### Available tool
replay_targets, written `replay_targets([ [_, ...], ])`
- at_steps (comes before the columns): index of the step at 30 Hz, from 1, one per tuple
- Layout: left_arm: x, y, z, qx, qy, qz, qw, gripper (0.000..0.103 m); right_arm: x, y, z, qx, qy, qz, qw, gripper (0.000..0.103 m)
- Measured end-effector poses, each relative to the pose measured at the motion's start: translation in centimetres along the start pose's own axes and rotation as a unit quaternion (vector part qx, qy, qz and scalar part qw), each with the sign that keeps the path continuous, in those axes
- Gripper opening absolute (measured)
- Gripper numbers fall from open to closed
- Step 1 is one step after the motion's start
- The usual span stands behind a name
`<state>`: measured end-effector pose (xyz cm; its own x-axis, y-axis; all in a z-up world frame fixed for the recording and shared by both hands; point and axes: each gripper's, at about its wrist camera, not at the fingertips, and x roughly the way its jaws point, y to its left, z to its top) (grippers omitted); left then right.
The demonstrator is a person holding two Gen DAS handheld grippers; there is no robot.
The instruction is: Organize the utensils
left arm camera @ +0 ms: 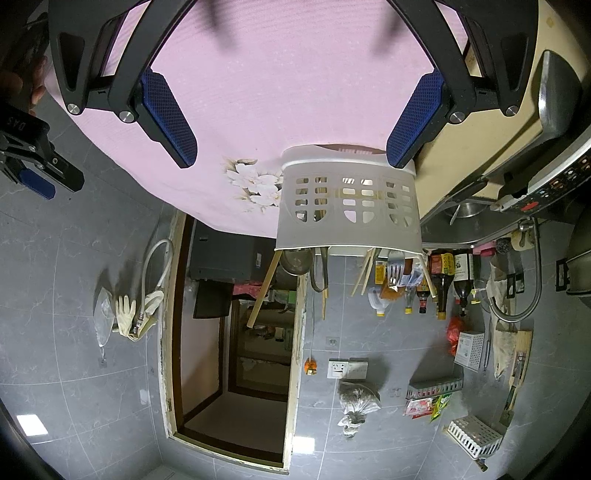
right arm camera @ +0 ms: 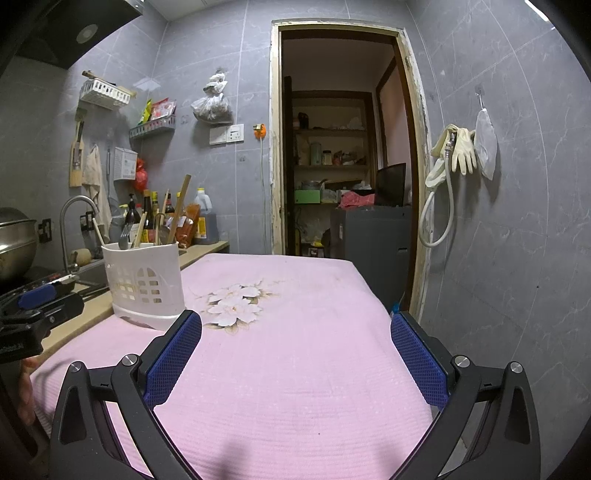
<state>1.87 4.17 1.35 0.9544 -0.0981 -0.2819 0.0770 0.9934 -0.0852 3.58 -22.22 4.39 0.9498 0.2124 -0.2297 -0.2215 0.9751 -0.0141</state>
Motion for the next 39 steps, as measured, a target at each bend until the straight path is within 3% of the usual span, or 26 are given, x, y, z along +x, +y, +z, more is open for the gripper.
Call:
replay_targets([
  [39,0.09,0.22,-0.05,-0.002,0.002,-0.002,1.0000,0.101,-0.01,0.24,0.16,0.000,0.003,0.000,1.000,0.103],
])
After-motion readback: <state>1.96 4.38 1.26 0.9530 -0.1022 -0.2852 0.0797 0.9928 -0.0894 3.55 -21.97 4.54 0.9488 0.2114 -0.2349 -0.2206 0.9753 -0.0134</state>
